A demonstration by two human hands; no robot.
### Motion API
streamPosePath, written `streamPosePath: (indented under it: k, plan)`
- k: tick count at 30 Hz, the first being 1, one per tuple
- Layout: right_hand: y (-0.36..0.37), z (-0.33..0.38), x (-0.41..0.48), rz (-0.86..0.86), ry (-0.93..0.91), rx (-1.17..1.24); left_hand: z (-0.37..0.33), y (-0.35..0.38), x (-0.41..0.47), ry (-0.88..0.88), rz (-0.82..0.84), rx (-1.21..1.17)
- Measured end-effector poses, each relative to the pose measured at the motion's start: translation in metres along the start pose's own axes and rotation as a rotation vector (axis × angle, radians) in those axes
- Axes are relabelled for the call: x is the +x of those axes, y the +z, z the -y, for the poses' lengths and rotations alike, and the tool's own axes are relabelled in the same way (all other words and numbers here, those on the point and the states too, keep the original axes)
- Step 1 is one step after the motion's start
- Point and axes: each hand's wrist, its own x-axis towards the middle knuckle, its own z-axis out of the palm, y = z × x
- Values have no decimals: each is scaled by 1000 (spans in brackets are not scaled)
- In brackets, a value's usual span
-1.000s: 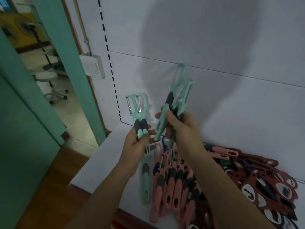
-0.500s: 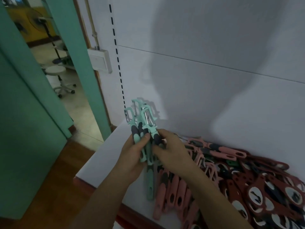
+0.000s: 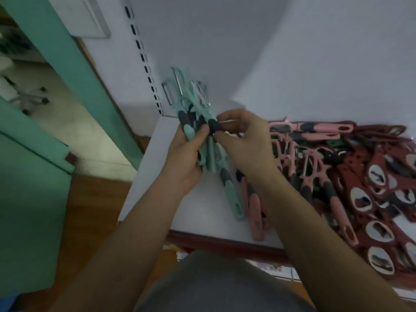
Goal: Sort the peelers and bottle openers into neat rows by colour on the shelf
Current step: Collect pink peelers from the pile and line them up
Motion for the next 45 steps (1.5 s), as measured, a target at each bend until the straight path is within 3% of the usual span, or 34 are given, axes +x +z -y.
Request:
streamPosePath:
  k: [4,6,10,12,15,17,21,24,27,30,32,37,41,45]
  plan:
    - [8,-2,-3,-48,101,149,0,-2,5,-83,76,-2]
    - [10,-5,-2,-21,78,94,-1,-3,6,-84,107,23]
    - [5,-5,-11,-64,-184,-450,-2,-11,6,-60,29,42]
    - [-7,-1,-19,-8,-133,-692,-5,-19,8,-93,-34,12]
    - [-14,0,-32,241,102,-1062,-9,-31,10,-120,-67,28]
    - [-9,-3,-36,241,98,-1155,-8,-36,8,-167,-76,29]
    - [-1,-10,-34,236,108,-1109,-1,-38,0,-224,-83,8]
    - [-7,-9,-34,264,166,-943,-1,-36,-4,-232,-98,-18]
    - [-16,1,-34,122,134,-630,-9,-30,-9,-241,-67,-8]
    - [-19,15,-35,57,152,-120,-18,-22,-18,-268,118,-20]
    - [-14,19,-37,61,170,21,-20,-16,-25,-293,255,18]
    - [-16,2,-40,-120,87,-315,-15,-9,-24,-308,244,157]
    - [-30,-3,-43,-64,-8,-383,-7,3,-24,-270,345,155]
    - [-48,5,-50,-153,-55,-452,6,21,-24,-259,344,193]
